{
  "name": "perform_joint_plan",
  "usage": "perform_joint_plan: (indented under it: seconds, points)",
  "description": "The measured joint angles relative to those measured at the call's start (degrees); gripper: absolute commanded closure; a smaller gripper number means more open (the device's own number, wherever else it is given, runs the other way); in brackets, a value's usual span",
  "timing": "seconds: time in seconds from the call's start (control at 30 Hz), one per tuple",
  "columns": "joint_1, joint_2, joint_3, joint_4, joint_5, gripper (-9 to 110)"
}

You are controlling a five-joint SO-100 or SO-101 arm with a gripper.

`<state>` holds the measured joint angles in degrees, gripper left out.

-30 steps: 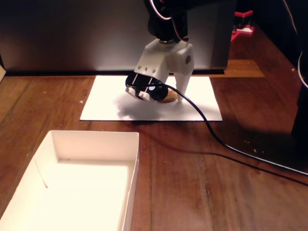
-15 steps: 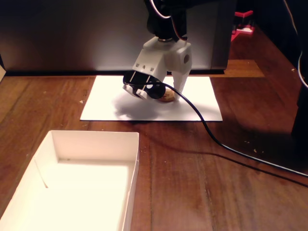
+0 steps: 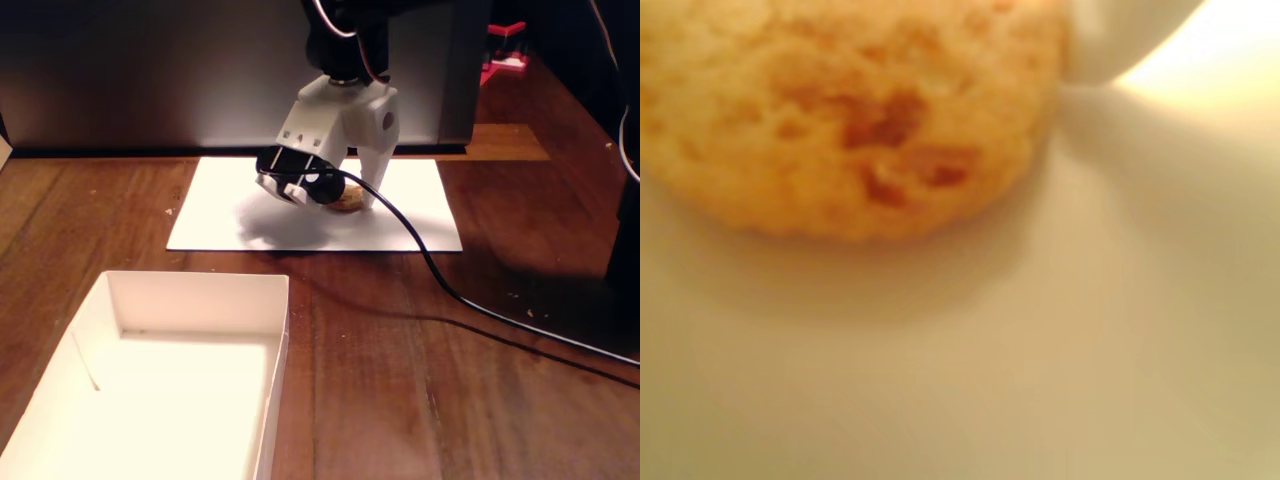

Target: Grasp a mini cookies block and put it in the white box.

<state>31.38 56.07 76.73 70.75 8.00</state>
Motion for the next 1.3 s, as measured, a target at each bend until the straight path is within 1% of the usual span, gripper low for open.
perform_joint_plan:
  seconds: [0.37, 0.77, 1.0, 1.17, 1.3]
  points:
    - [0.26, 1.93, -1.49, -0.44, -4.31, 81]
    - [-0.09, 10.81, -19.07, 9.93, -7.38, 80]
    - [-3.08, 16.52, -22.06, 10.63, -11.69, 81]
    - [-6.68, 17.14, -22.15, 11.60, -16.79, 80]
    - [-10.28, 17.14, -22.15, 11.69, -17.67, 80]
